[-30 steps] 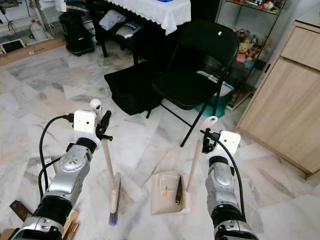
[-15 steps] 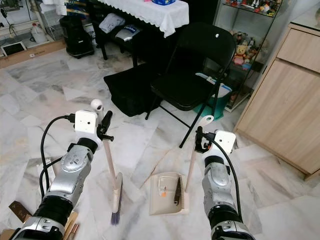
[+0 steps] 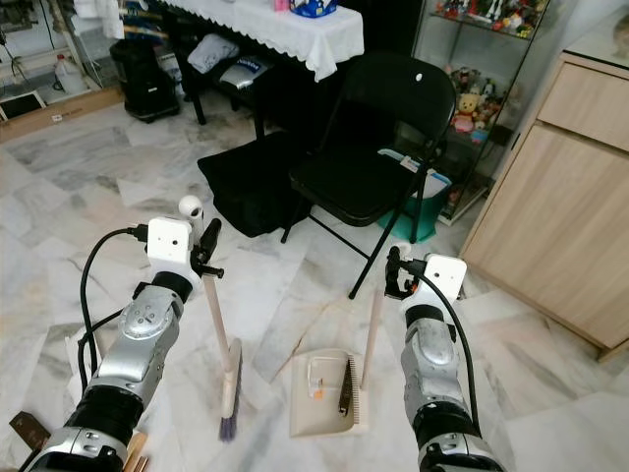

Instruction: Sweep floor

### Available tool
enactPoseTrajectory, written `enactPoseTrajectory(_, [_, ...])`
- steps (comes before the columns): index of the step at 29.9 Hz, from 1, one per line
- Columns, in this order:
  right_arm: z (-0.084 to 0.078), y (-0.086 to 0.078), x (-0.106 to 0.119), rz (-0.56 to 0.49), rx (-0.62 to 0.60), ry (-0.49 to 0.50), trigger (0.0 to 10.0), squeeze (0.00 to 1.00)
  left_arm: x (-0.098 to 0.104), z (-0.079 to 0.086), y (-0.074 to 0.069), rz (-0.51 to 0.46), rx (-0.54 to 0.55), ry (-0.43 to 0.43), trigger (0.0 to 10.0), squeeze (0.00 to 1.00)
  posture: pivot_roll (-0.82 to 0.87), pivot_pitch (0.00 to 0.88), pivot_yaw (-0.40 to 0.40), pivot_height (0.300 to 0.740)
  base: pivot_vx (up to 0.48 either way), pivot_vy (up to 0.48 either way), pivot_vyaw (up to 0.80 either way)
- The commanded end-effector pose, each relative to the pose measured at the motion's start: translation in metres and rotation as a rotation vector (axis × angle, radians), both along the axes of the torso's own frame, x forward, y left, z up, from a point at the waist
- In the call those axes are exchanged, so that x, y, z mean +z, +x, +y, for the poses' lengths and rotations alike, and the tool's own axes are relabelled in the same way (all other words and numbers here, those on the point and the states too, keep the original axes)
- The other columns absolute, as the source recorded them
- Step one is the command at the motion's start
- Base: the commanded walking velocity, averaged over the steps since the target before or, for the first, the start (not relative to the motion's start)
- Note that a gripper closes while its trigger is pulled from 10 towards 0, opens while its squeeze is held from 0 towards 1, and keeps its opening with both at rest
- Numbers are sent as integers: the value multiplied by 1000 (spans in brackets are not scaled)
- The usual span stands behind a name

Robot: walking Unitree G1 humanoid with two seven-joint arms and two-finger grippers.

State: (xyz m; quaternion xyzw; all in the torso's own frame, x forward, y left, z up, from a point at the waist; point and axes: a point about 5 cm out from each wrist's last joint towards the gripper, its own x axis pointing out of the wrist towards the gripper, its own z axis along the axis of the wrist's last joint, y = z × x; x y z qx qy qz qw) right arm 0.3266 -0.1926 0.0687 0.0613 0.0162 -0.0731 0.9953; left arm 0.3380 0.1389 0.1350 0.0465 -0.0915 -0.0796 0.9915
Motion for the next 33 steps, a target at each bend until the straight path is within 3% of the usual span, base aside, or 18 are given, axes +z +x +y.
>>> enactPoseTrajectory(1, [2, 2, 2, -9, 9, -1, 10000, 0, 10, -1, 1, -44, -6, 19, 10000, 0, -15, 57, 11, 740, 375, 0, 0])
enactPoseTrajectory(6, [4, 2, 4, -24, 22, 6, 10000, 0, 11, -1, 1, -56, -3, 11, 10000, 0, -15, 56, 10, 740, 355, 0, 0])
enactPoseTrajectory(33, [18, -1, 1, -32, 99, 15, 10000, 0, 13, -1, 1, -63, -9, 3, 10000, 0, -15, 51, 7, 740, 0, 0, 0])
